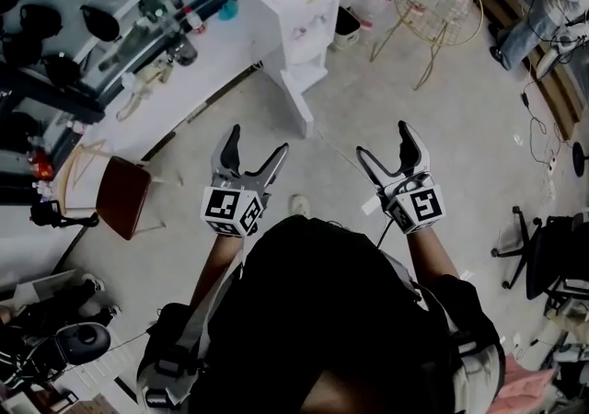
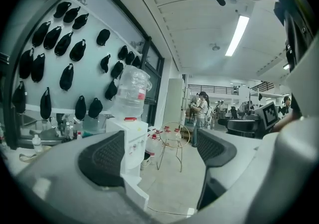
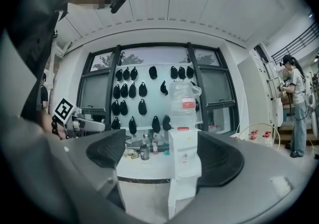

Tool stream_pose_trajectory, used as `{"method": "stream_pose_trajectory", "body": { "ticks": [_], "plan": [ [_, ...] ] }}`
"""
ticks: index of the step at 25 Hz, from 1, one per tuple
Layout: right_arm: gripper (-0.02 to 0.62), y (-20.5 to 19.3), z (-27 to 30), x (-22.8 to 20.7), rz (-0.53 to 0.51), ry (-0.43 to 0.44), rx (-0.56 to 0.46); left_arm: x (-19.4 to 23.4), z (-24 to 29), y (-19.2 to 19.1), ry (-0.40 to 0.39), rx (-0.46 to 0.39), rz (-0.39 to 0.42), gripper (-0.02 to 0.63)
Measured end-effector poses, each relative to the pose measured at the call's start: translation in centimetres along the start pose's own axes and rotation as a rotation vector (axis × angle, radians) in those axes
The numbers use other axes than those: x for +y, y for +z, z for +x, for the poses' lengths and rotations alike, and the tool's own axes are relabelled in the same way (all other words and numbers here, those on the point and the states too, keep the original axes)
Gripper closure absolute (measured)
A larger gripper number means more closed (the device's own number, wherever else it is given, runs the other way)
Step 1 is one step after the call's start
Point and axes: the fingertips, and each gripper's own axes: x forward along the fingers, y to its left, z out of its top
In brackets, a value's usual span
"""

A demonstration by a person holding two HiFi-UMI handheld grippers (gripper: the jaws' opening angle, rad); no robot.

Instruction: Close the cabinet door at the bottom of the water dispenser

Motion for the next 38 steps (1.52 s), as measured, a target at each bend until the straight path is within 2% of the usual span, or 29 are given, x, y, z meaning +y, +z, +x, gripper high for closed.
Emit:
{"method": "stream_pose_trajectory", "body": {
  "ticks": [6, 10, 16, 23, 28, 32, 38],
  "plan": [
    [0.15, -1.1, 3.0, 0.2, 0.015, -0.011, 0.011, 2.6, 1.3, -1.2, -0.017, 0.049, -0.014, 0.15],
    [0.15, -2.4, 3.6, -1.2, 0.014, -0.032, 0.031, 3.0, 3.4, -2.5, -0.038, 0.078, -0.016, 0.15],
    [0.152, -2.6, 4.9, -5.1, 0.025, -0.065, 0.028, 2.6, 8.0, -2.9, -0.068, 0.102, -0.014, 0.15],
    [0.153, -1.4, 9.1, -11.2, 0.014, -0.035, 0.013, 2.3, 15.1, -1.3, -0.057, 0.088, -0.008, 0.15],
    [0.155, -1.9, 12.4, -15.1, 0.016, -0.01, 0.03, 2.8, 19.5, -1.5, -0.045, 0.11, -0.01, 0.15],
    [0.155, -3.1, 14.6, -17.5, 0.018, 0.004, 0.061, 3.7, 22.4, -3.2, -0.031, 0.152, -0.025, 0.15],
    [0.161, -6.3, 17.4, -19.8, 0.001, 0.021, 0.108, 5.5, 26.2, -8.0, -0.004, 0.235, -0.058, 0.15]
  ]
}}
